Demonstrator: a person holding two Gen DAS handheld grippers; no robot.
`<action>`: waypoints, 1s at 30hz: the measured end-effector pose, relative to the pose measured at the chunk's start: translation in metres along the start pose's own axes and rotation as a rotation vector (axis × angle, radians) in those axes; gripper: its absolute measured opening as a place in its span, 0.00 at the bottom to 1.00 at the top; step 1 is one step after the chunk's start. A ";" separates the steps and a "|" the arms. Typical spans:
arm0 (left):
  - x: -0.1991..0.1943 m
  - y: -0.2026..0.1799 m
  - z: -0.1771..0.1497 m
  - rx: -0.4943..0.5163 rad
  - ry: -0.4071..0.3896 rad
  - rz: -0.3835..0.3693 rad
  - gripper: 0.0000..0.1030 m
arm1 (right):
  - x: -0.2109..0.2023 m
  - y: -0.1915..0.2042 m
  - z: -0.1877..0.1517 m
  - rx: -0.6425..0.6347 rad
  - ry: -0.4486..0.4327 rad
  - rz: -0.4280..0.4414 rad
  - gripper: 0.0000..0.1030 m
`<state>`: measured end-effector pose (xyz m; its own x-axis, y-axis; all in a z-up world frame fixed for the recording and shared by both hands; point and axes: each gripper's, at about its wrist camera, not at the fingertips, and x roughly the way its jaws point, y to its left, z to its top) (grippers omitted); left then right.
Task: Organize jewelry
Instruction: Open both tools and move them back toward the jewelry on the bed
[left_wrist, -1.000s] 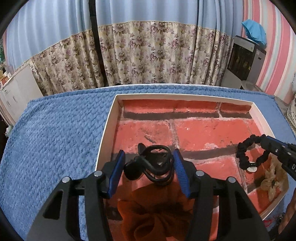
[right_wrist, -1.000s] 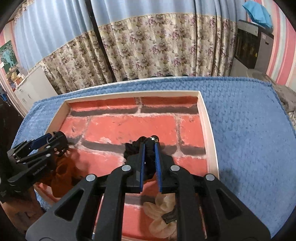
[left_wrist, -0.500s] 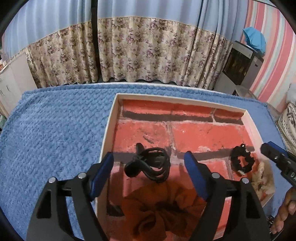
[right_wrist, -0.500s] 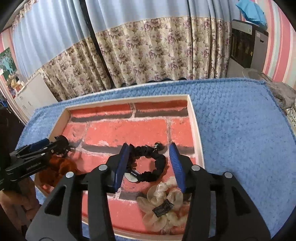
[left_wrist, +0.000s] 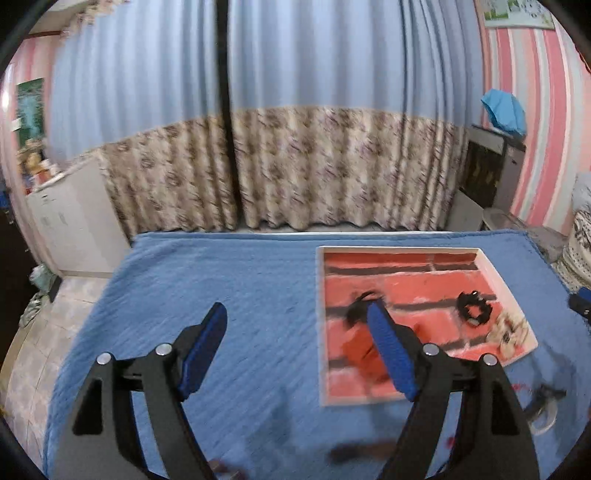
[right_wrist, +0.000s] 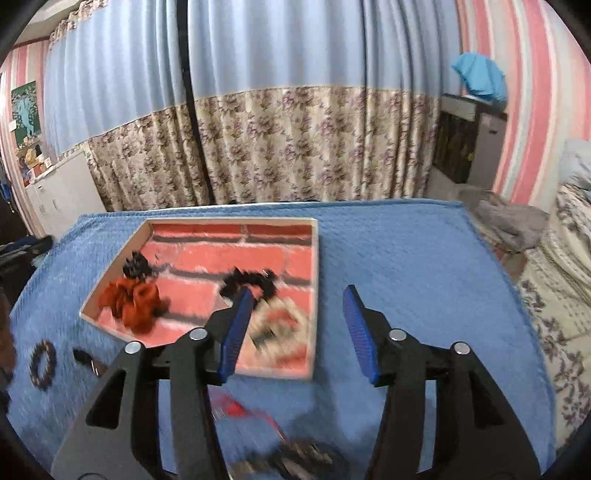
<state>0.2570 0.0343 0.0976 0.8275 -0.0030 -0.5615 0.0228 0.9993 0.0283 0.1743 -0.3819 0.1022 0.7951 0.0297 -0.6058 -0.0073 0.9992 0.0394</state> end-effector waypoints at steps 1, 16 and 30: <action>-0.011 0.008 -0.009 -0.004 -0.010 0.015 0.75 | -0.008 -0.005 -0.010 0.003 -0.007 -0.009 0.52; -0.102 0.091 -0.169 -0.045 0.010 0.165 0.76 | -0.077 -0.043 -0.152 0.077 0.045 -0.043 0.55; -0.070 0.084 -0.175 -0.082 0.150 0.150 0.76 | -0.046 -0.016 -0.138 0.066 0.079 -0.047 0.55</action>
<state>0.1030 0.1253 -0.0053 0.7256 0.1455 -0.6726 -0.1454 0.9877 0.0568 0.0542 -0.3954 0.0202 0.7433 -0.0128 -0.6688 0.0712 0.9957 0.0601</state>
